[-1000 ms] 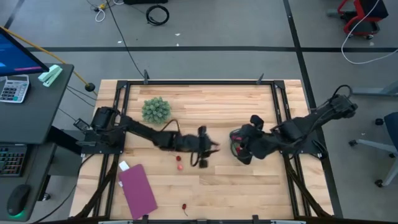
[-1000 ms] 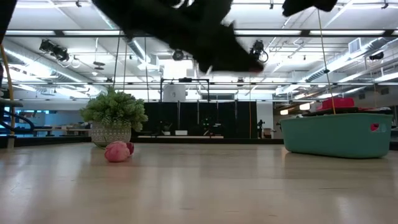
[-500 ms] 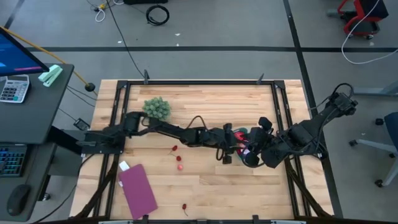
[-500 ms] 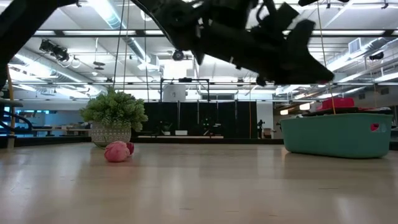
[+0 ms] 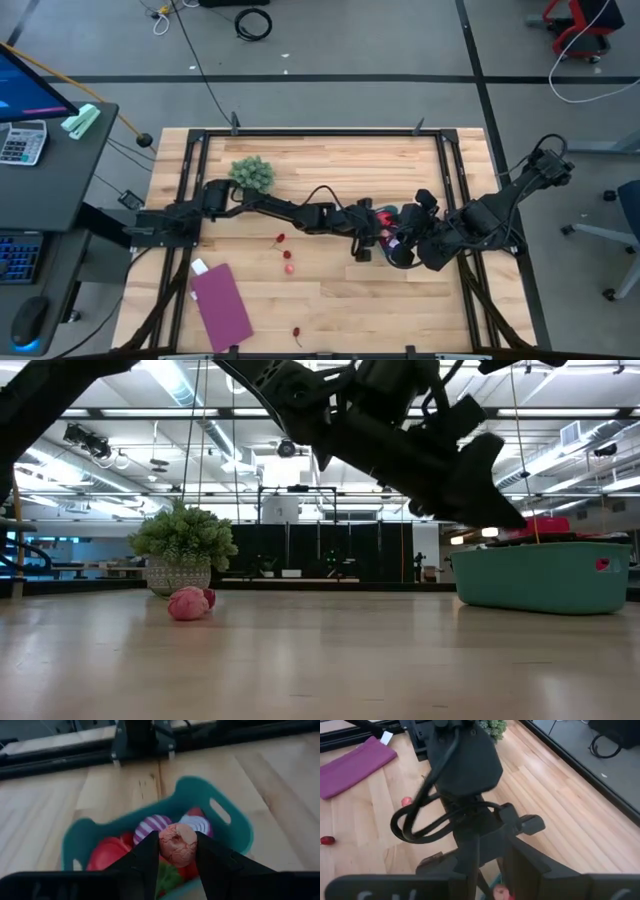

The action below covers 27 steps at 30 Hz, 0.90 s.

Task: Pick and placing Produce into tupperware
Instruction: Put the apricot in the basket, then put the cherry in the basket

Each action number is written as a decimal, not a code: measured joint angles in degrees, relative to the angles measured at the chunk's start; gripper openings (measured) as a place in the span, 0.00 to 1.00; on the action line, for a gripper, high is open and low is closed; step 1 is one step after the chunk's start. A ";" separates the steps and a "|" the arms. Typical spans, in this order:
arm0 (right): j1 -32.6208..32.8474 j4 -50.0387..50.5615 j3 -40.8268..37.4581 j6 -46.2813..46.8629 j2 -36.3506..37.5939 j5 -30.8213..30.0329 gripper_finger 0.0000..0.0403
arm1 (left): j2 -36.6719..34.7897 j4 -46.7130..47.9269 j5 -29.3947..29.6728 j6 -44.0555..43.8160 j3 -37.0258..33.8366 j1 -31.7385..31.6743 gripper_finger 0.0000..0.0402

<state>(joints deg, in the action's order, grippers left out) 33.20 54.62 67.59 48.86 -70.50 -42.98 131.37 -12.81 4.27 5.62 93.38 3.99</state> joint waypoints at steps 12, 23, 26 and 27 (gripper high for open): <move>0.08 -0.01 0.00 0.13 0.00 -0.07 0.25 | -0.02 4.10 -0.06 -0.74 -0.04 -4.19 0.38; 0.08 0.01 0.00 0.11 0.00 -0.05 0.25 | -3.10 7.37 0.00 -0.32 -0.02 -6.01 0.37; 0.08 0.01 0.00 0.10 -0.03 -0.05 0.25 | -6.04 9.64 -0.04 1.37 0.00 -5.55 0.36; 0.08 -0.01 0.00 0.11 -0.03 -0.05 0.25 | -7.31 11.25 -0.06 1.49 -0.02 -5.42 0.36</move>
<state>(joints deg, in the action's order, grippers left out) 33.28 54.61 67.59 48.97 -70.52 -43.03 124.06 -1.56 4.21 7.11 93.36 -1.42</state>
